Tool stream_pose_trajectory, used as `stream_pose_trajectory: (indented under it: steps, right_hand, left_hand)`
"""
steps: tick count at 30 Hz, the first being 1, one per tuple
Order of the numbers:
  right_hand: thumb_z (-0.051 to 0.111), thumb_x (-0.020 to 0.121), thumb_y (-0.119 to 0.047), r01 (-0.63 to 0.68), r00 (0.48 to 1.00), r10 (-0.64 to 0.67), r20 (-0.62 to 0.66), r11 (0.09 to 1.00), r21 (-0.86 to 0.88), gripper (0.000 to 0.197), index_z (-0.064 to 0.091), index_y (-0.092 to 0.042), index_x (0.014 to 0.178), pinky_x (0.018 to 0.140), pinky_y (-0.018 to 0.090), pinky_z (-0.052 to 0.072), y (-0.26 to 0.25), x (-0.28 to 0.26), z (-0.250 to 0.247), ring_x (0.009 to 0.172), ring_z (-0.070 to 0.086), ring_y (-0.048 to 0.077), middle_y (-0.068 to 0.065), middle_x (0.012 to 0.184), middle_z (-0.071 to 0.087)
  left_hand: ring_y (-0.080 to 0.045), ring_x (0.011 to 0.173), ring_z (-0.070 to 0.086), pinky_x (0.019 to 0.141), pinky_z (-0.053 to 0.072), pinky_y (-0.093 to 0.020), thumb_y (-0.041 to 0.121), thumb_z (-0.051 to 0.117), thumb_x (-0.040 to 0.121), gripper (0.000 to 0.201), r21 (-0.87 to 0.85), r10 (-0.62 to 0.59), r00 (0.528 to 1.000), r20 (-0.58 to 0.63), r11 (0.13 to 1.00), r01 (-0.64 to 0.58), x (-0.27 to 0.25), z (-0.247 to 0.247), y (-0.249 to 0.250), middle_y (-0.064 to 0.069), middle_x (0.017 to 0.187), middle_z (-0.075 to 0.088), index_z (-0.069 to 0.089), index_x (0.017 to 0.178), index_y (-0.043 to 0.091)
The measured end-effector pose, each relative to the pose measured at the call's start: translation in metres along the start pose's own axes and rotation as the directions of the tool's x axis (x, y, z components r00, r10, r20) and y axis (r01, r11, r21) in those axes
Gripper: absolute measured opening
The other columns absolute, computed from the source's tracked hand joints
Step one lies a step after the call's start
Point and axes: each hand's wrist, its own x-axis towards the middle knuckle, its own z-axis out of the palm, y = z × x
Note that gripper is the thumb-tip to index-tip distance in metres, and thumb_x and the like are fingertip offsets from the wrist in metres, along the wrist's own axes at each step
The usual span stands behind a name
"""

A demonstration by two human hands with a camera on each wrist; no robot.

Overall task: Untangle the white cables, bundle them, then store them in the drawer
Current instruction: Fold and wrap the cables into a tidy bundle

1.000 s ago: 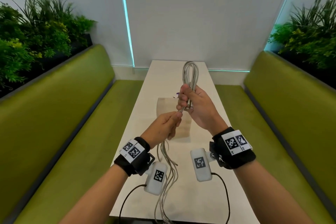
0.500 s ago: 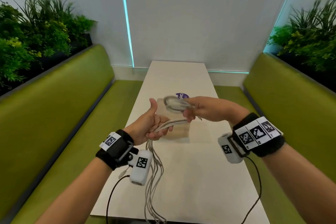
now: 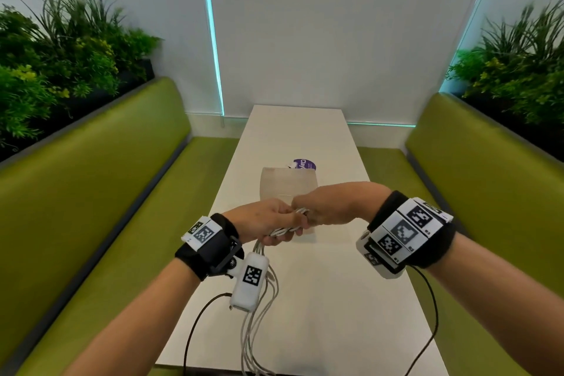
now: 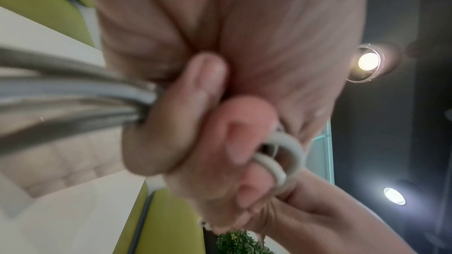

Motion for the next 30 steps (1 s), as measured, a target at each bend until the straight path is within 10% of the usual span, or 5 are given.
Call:
stream_pose_trajectory:
  steps: [4,8,17,30]
  right_hand:
    - [0.046,0.097,-0.029,0.003,1.0,0.0,0.02,0.993,-0.117,0.03,0.057,-0.011,0.119,0.09,0.034,0.041,-0.002,0.0,0.001,0.107,0.041,0.024,0.008,0.117,0.043]
    - [0.056,0.092,-0.029,0.024,0.996,-0.028,0.08,0.998,0.06,0.027,0.058,-0.006,0.105,0.065,0.028,0.039,-0.001,-0.002,0.002,0.07,0.05,0.016,-0.002,0.075,0.052]
    - [0.048,0.097,-0.024,0.032,0.996,-0.05,0.068,0.97,0.24,0.014,0.055,-0.012,0.096,0.054,0.02,0.047,0.006,-0.004,0.001,0.06,0.057,0.014,0.0,0.074,0.061]
    - [0.048,0.097,-0.032,0.079,0.992,-0.103,0.071,0.958,0.275,0.031,0.059,-0.008,0.112,0.058,0.023,0.041,0.011,-0.005,0.007,0.05,0.05,0.008,-0.001,0.068,0.056]
  left_hand:
    - [-0.008,0.044,0.035,0.041,0.026,-0.018,0.036,0.055,0.092,0.028,-0.023,0.051,0.998,0.029,0.998,-0.051,-0.001,0.002,-0.003,0.006,0.057,0.049,0.063,0.078,0.013]
    - [-0.009,0.044,0.031,0.042,0.026,-0.018,0.035,0.053,0.093,0.039,0.02,0.083,0.995,0.05,0.996,-0.084,0.0,0.0,-0.002,0.008,0.056,0.047,0.059,0.087,-0.003]
    - [-0.015,0.056,0.055,0.059,0.044,-0.021,0.034,0.058,0.09,0.032,0.028,0.101,0.988,0.113,0.994,-0.105,-0.007,-0.008,0.0,-0.002,0.066,0.054,0.057,0.096,0.002]
    - [-0.007,0.046,0.028,0.044,0.024,-0.018,0.036,0.049,0.093,0.026,-0.028,0.09,0.985,0.146,0.996,-0.086,-0.005,-0.006,0.0,0.008,0.056,0.038,0.054,0.082,0.014]
